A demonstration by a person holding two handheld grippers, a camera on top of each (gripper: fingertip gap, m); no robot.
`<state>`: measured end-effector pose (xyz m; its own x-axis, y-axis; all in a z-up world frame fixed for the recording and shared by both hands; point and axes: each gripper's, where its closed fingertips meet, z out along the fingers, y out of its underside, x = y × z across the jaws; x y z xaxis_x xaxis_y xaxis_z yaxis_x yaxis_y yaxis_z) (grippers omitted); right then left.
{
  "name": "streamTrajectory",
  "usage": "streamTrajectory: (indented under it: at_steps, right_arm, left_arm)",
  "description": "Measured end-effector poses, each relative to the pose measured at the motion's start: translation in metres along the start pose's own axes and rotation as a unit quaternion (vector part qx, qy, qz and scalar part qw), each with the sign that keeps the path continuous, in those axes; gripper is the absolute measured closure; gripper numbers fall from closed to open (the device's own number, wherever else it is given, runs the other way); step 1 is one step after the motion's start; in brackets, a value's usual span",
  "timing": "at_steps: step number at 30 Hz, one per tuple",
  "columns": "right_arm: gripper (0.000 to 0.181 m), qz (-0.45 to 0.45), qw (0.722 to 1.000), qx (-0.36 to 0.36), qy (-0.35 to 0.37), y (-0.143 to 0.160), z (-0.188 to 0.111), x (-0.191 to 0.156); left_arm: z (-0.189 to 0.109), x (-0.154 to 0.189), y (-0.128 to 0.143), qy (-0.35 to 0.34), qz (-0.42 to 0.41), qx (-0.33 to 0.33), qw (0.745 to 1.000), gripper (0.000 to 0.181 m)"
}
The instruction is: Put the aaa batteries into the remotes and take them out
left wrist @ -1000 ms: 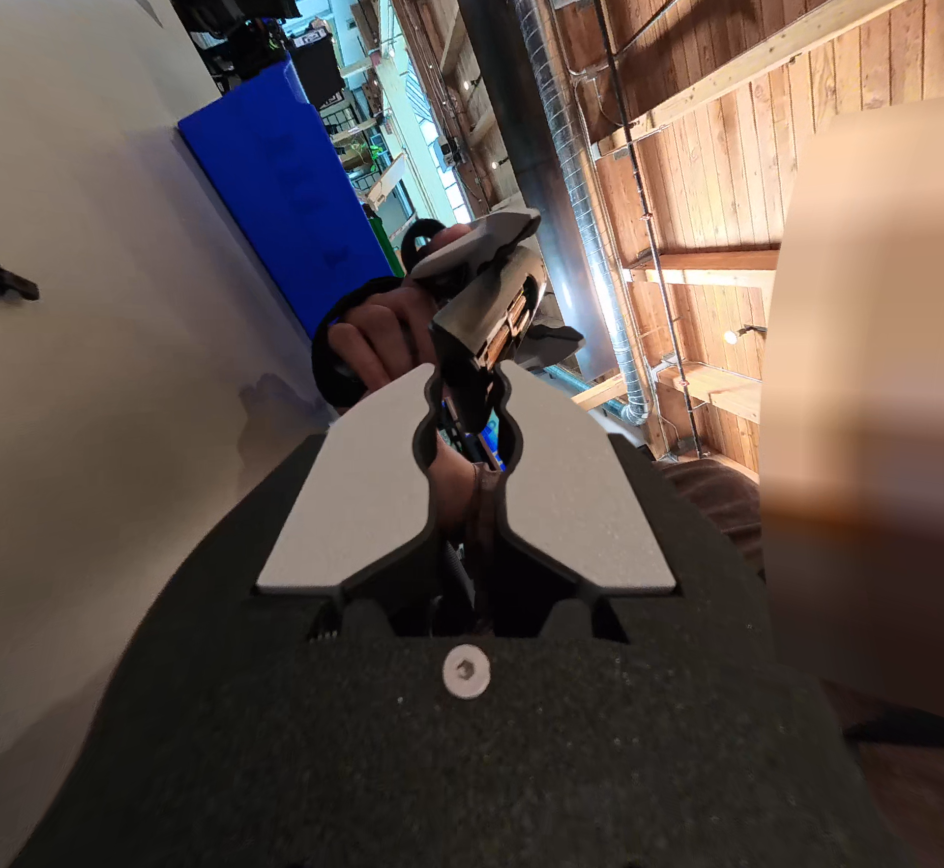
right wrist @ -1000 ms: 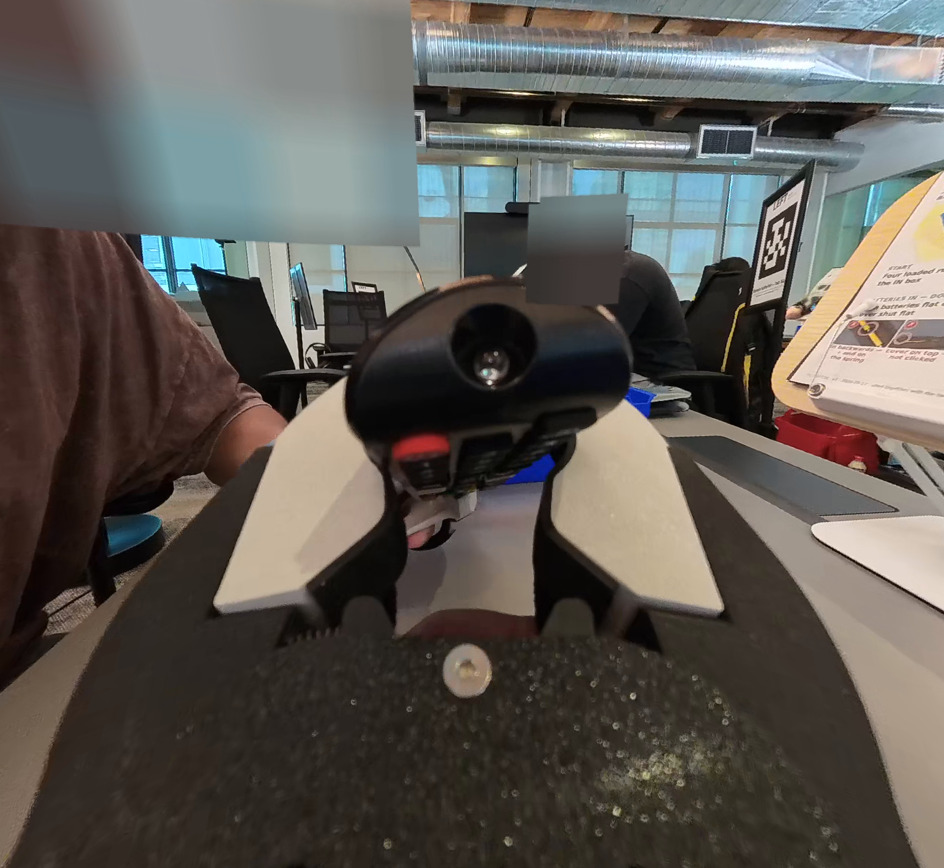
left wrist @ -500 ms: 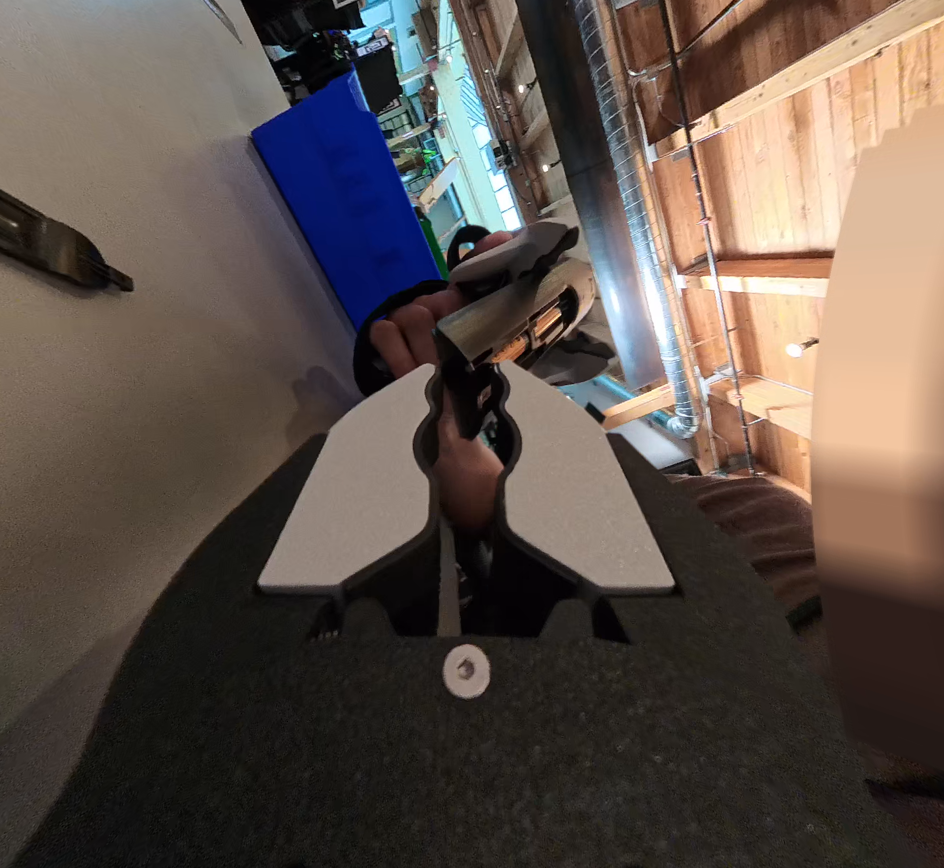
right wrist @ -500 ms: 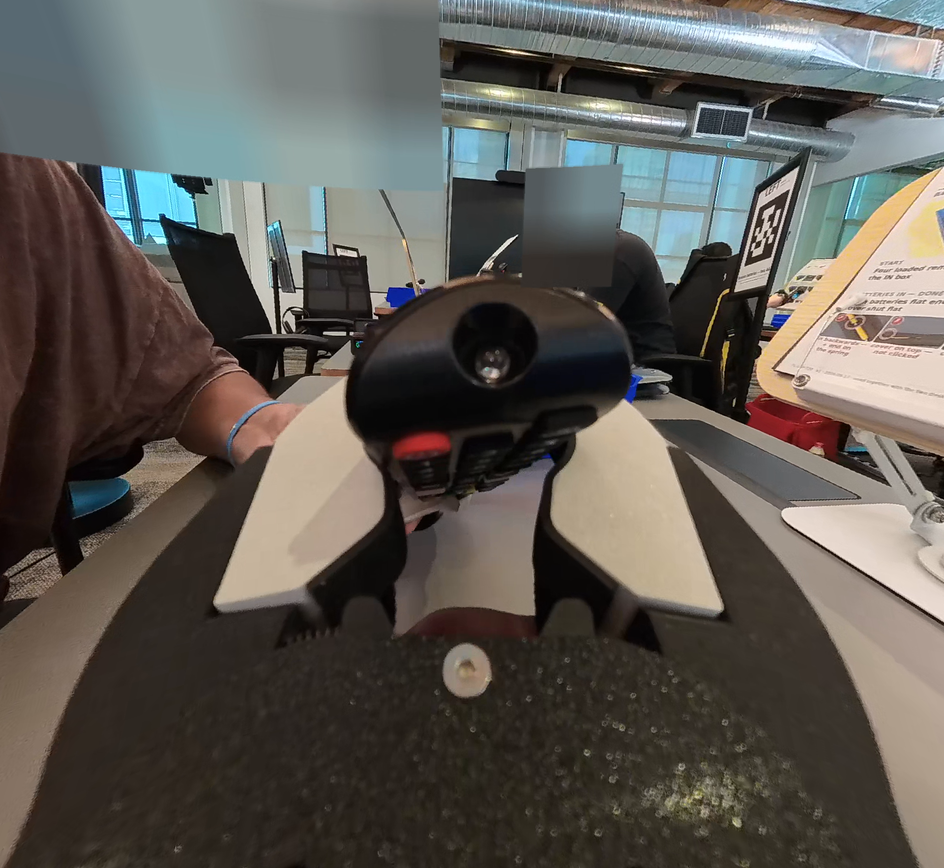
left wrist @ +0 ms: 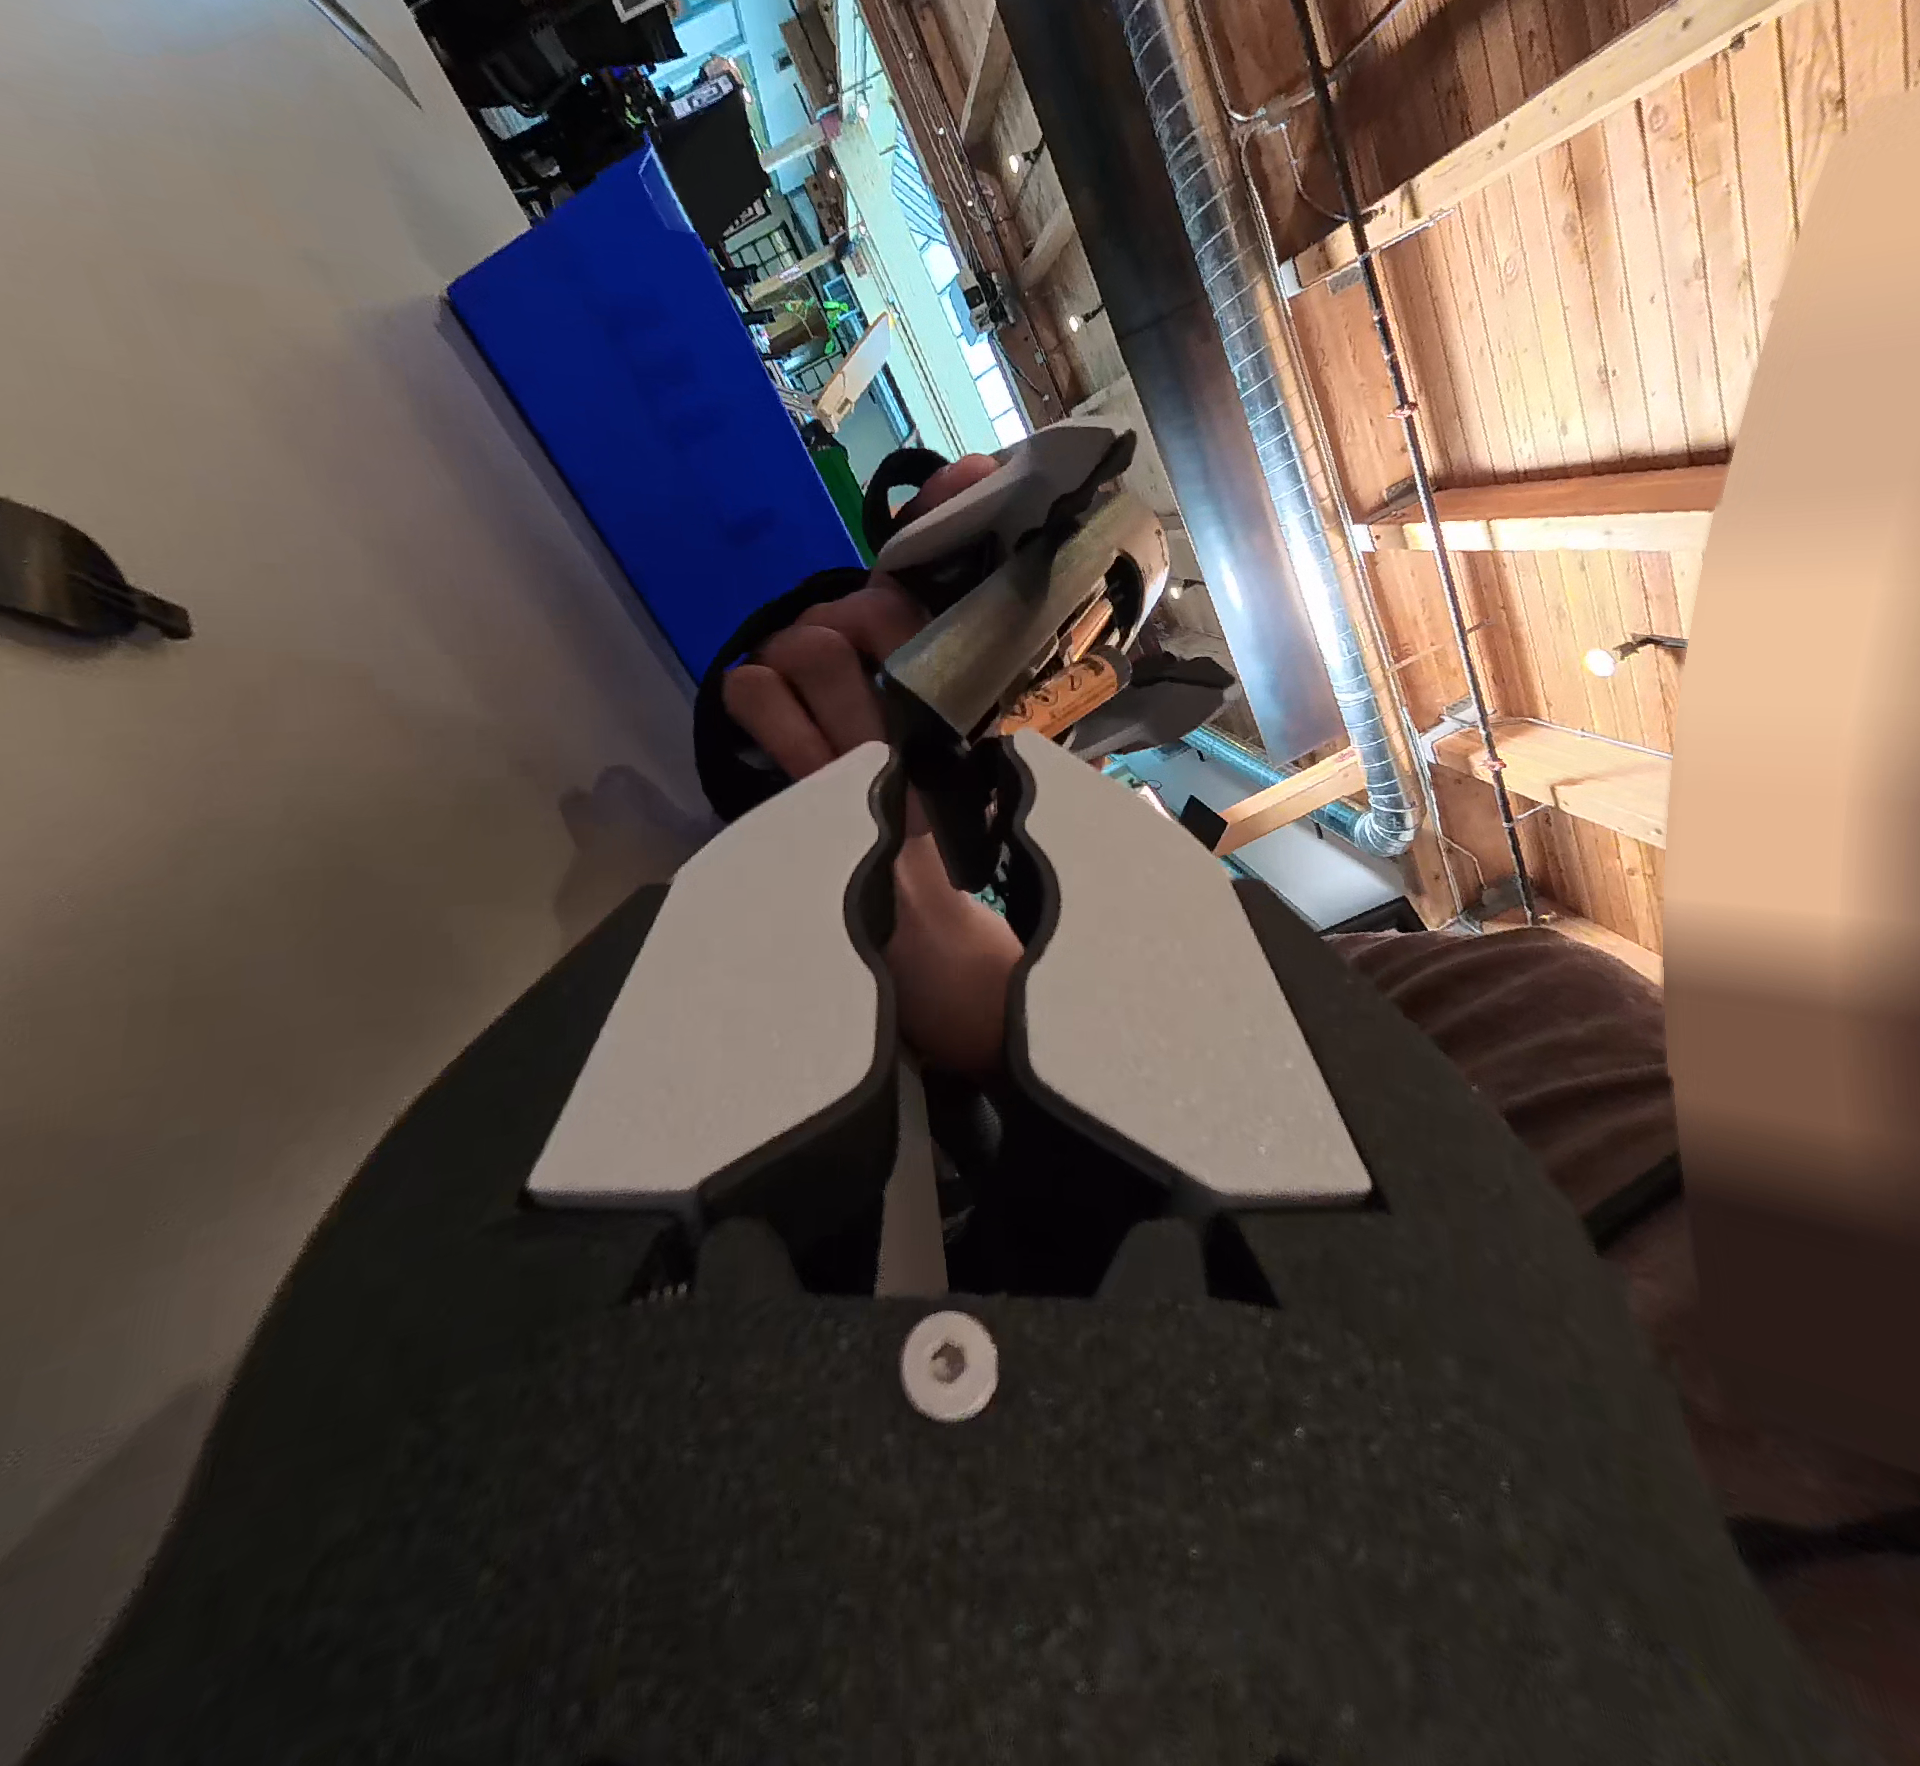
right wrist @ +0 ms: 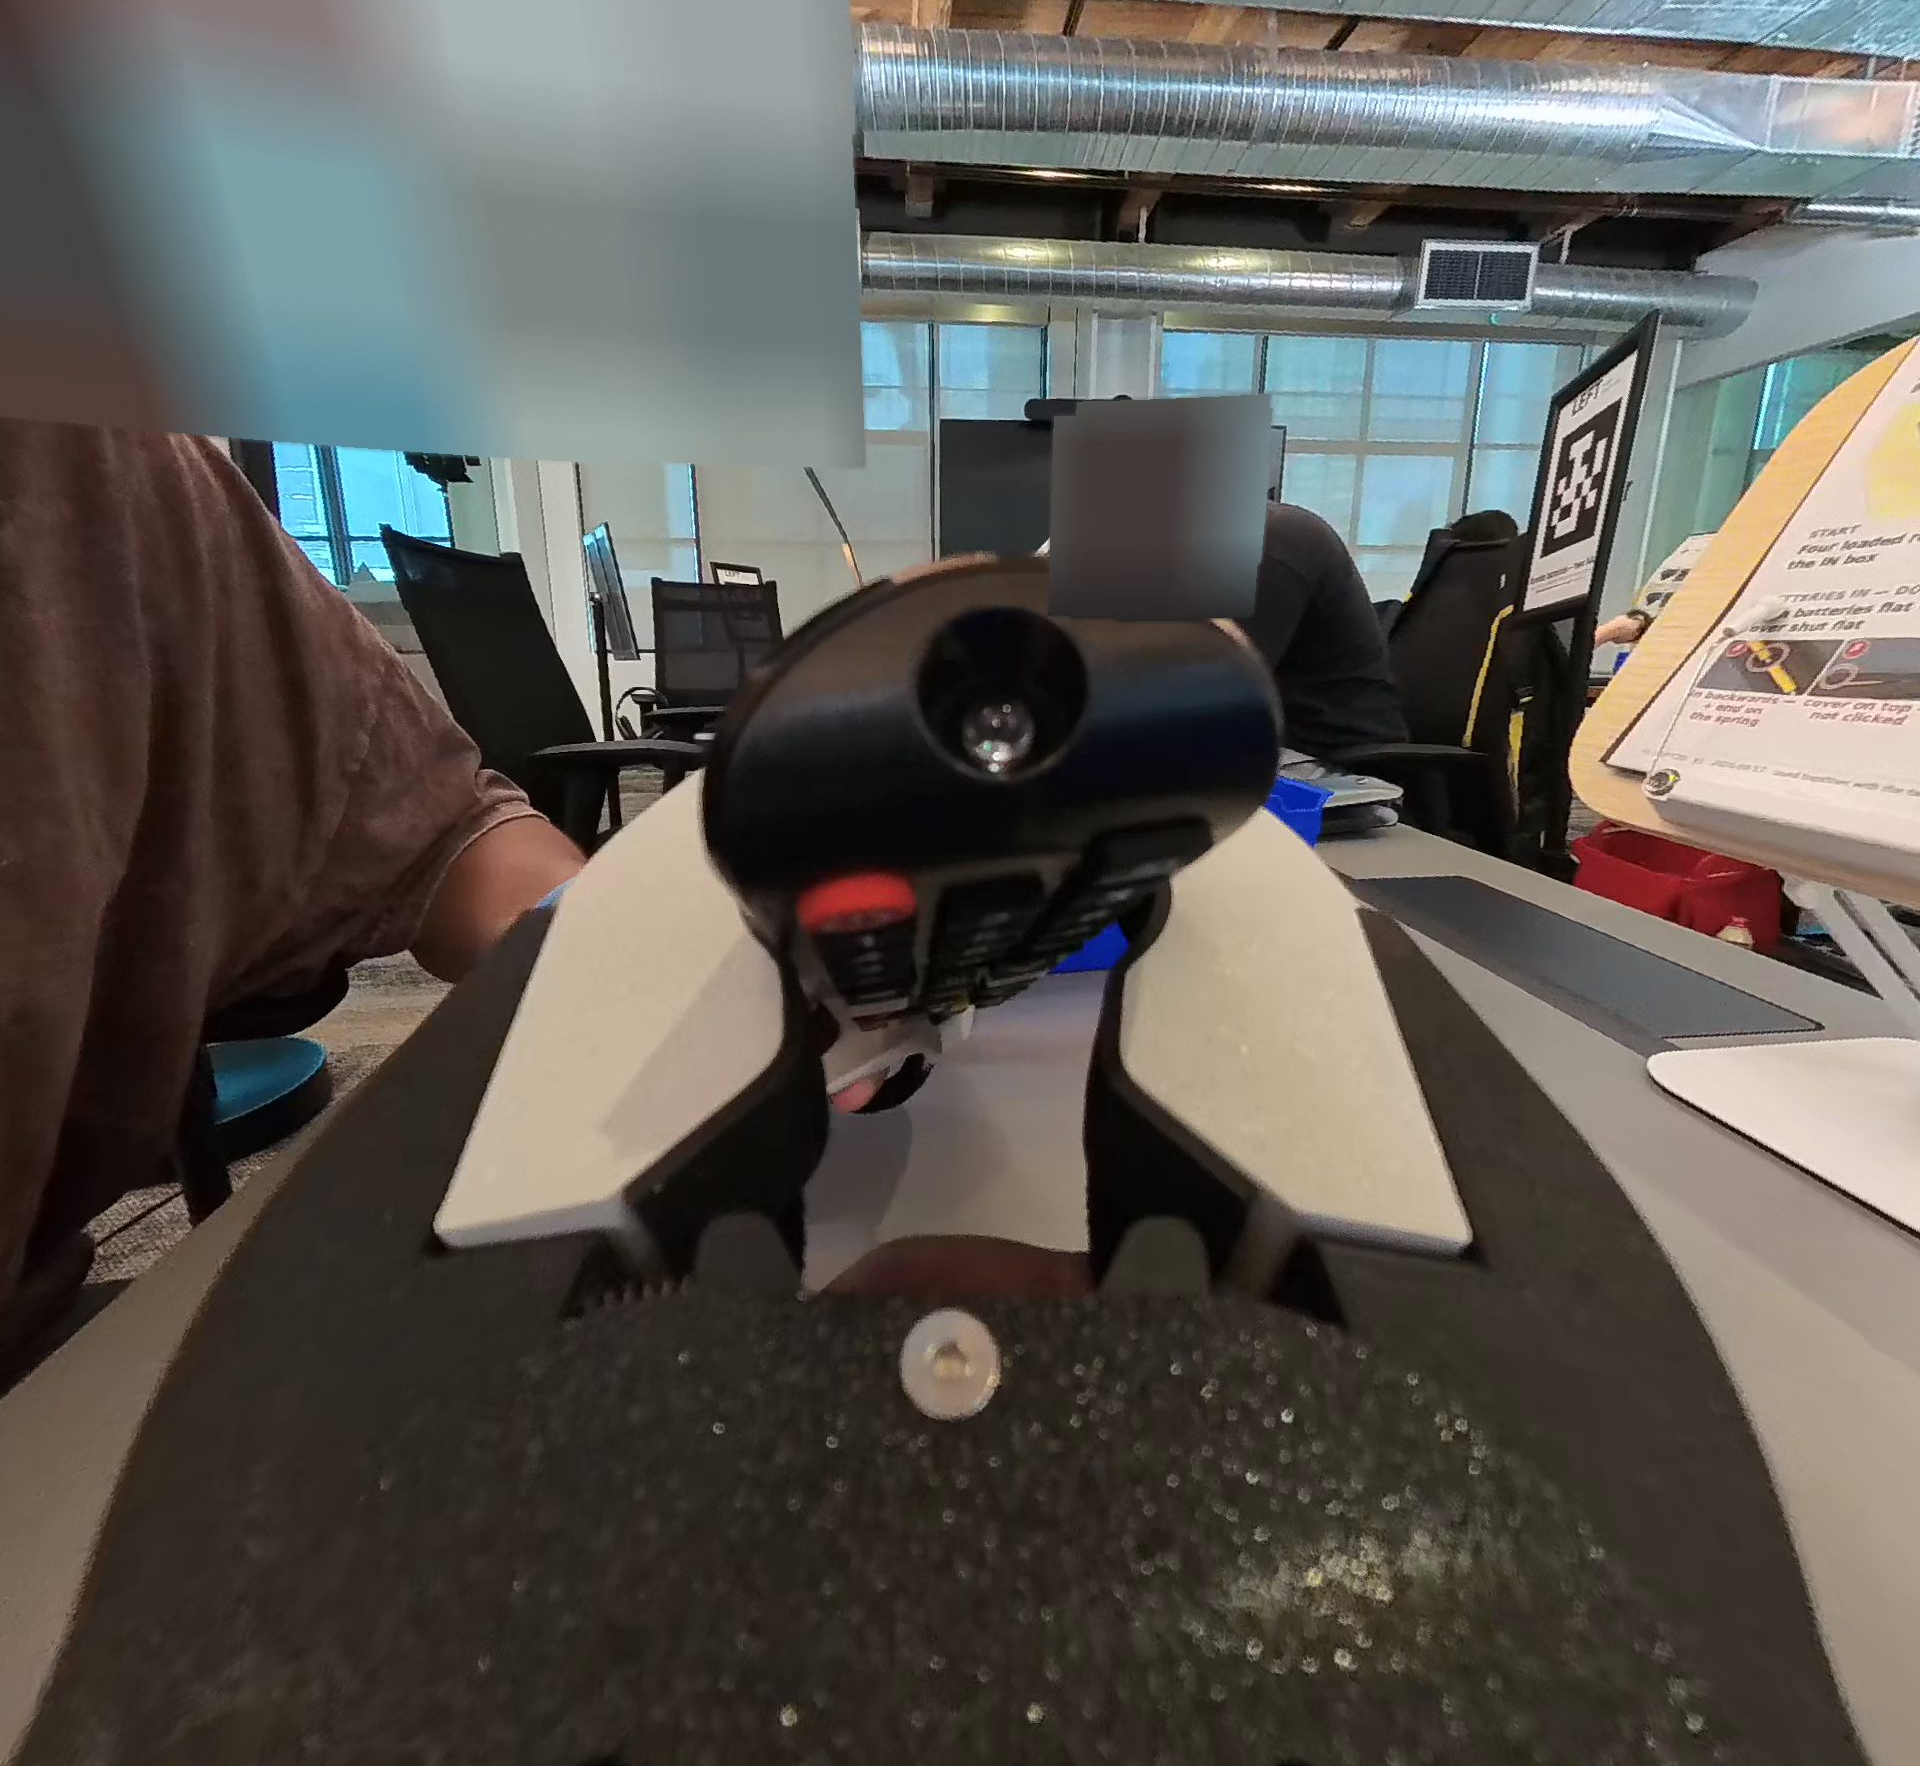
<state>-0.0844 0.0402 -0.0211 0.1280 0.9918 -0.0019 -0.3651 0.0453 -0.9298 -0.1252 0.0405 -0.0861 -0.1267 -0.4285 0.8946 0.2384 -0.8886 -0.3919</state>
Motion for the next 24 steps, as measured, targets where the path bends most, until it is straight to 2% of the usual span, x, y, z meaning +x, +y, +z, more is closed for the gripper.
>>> streamTrajectory:
  at_steps: [6,10,12,15,17,20,22,24]
  right_arm:
    - [0.121,0.042,0.999,0.024,0.001,-0.005,-0.002,0.004]
    - [0.121,0.059,0.998,0.035,0.005,-0.008,-0.004,0.008]
    - [0.121,0.067,0.997,0.046,0.009,-0.011,-0.007,0.011]
    - [0.121,0.07,0.996,0.051,0.019,-0.013,-0.011,0.017]
    - [0.121,0.073,0.996,0.054,0.021,-0.014,-0.012,0.02]
    - [0.121,0.071,0.996,0.046,0.018,-0.011,-0.011,0.019]
    - [0.121,0.068,0.997,0.034,0.011,-0.007,-0.009,0.016]
    - [0.121,0.065,0.998,0.027,0.009,-0.005,-0.007,0.014]
  left_arm:
    - [0.002,0.003,-0.001,-0.018,0.072,-0.022,0.997,0.159]
    - [-0.001,-0.003,-0.007,-0.063,0.16,-0.048,0.984,0.137]
    - [-0.005,-0.006,-0.015,-0.099,0.237,-0.067,0.964,0.127]
    - [-0.004,0.003,-0.018,-0.128,0.361,-0.108,0.917,0.124]
    - [0.003,0.014,-0.013,-0.127,0.411,-0.144,0.891,0.124]
    - [0.015,0.028,-0.012,-0.133,0.457,-0.182,0.86,0.133]
    - [0.022,0.038,-0.011,-0.117,0.459,-0.207,0.856,0.141]
    - [0.028,0.039,-0.003,-0.112,0.444,-0.258,0.851,0.142]
